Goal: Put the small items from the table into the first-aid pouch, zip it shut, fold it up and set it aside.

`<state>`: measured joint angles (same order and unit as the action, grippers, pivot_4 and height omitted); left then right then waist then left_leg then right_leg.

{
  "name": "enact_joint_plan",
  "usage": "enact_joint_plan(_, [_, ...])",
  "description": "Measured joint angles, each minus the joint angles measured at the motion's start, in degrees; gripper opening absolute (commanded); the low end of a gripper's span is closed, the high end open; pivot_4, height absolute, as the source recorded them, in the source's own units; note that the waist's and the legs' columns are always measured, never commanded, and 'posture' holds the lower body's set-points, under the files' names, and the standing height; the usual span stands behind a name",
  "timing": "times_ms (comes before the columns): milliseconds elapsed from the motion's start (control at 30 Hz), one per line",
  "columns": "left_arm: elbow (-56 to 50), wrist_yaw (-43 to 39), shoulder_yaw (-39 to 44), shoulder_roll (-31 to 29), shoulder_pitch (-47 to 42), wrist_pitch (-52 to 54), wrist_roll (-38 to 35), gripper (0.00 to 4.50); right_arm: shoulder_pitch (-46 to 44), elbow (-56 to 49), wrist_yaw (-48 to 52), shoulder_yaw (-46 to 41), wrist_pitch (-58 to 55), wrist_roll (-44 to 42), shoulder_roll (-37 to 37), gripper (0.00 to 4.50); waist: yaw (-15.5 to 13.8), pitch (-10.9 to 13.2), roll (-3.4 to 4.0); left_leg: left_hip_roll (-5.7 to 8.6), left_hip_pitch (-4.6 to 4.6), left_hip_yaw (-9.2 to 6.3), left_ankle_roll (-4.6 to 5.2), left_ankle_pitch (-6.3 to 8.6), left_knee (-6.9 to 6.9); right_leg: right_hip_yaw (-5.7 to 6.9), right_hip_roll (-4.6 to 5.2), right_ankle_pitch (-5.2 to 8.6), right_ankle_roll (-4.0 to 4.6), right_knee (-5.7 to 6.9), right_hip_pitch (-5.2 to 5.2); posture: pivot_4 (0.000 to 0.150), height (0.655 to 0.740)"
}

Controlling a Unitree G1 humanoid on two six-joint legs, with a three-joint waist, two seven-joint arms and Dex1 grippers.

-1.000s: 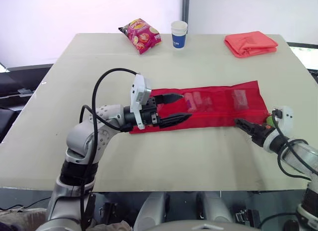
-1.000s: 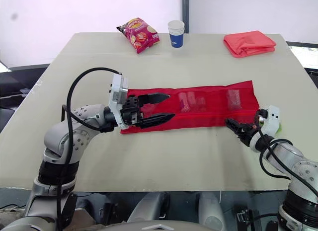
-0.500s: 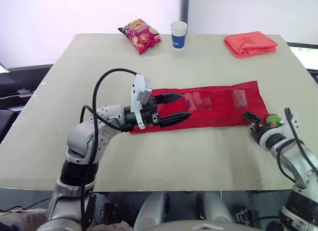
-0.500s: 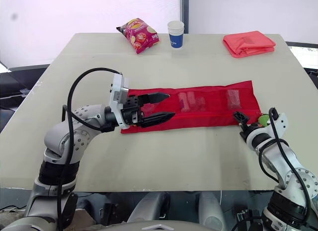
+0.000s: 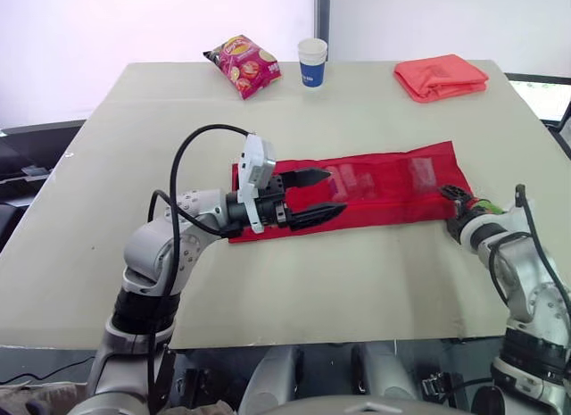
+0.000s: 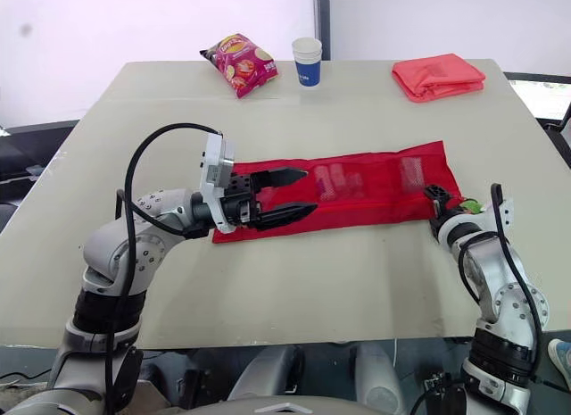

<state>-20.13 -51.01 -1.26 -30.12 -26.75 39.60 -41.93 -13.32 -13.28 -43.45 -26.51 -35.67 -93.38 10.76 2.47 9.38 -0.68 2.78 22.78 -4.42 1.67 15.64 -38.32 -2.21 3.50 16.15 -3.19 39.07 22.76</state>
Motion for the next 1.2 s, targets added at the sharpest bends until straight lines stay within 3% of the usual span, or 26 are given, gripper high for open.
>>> enact_joint_plan(200, [0.00,0.05,0.02,0.00,0.02,0.00,-0.02,3.97,-0.16,1.76,9.27,3.45,2.36,8.75,-0.11,4.41,-0.02,0.01,0.02,-0.01,-0.01,0.00,0.01,0.01,0.00,-0.01,-0.01,0.00,0.00,0.00,0.01,0.150,0.7400])
enact_joint_plan(300, [0.00,0.17,0.05,0.05,0.03,0.03,-0.07,3.97,-0.16,2.98,14.31,5.85,4.00,15.70,-0.73,3.70,0.00,0.01,0.03,-0.01,-0.01,0.00,0.00,0.01,0.00,-0.02,-0.02,0.00,0.00,0.00,0.01,0.150,0.7400])
enact_joint_plan(400, [0.00,0.20,0.17,-0.02,0.07,0.03,-0.08,3.97,-0.22,4.29,17.68,7.32,5.23,20.57,-1.57,2.45,-0.01,0.02,0.03,-0.01,-0.01,0.00,-0.02,-0.01,0.00,-0.02,-0.02,0.00,0.00,0.00,0.02,0.150,0.7400])
enact_joint_plan(433, [0.00,0.20,0.30,-0.13,0.09,0.03,-0.08,3.97,-0.22,5.29,19.62,8.43,5.95,23.61,-1.85,1.60,-0.02,0.05,0.09,-0.01,-0.01,0.00,-0.07,-0.04,0.01,-0.02,-0.02,0.00,0.00,0.00,0.03,0.150,0.7400])
enact_joint_plan(500, [-0.12,0.27,0.64,-0.43,0.45,0.03,-0.08,3.97,-0.33,5.63,21.53,9.24,6.90,26.75,-2.01,1.05,-0.05,0.07,0.12,0.00,-0.01,0.01,-0.18,-0.10,0.01,-0.03,-0.01,0.00,0.00,0.00,0.03,0.150,0.7400])
enact_joint_plan(567, [-0.51,0.70,0.80,-0.78,1.24,0.05,-0.08,3.97,-0.90,5.63,23.78,9.92,8.09,30.34,-1.74,0.01,-0.03,0.07,0.13,0.00,-0.01,0.01,-0.18,-0.10,0.01,-0.04,-0.01,0.00,0.00,0.00,0.03,0.150,0.7400])
enact_joint_plan(933, [-2.95,2.16,3.00,-2.42,4.62,0.07,-1.02,3.97,0.56,-0.97,36.07,18.58,11.43,55.71,8.82,0.01,-0.32,0.10,0.17,0.02,0.01,-0.01,-0.19,-0.11,0.02,-0.01,0.04,0.00,-0.01,-0.02,0.04,0.150,0.7400])
enact_joint_plan(1200, [-3.73,2.83,3.97,-3.91,5.13,1.19,-1.79,3.97,1.17,-11.39,52.17,35.98,18.13,76.85,19.71,0.01,-0.13,0.10,0.16,0.00,0.00,-0.03,-0.20,-0.11,0.01,0.03,0.02,0.00,-0.01,-0.04,0.04,0.150,0.7400])
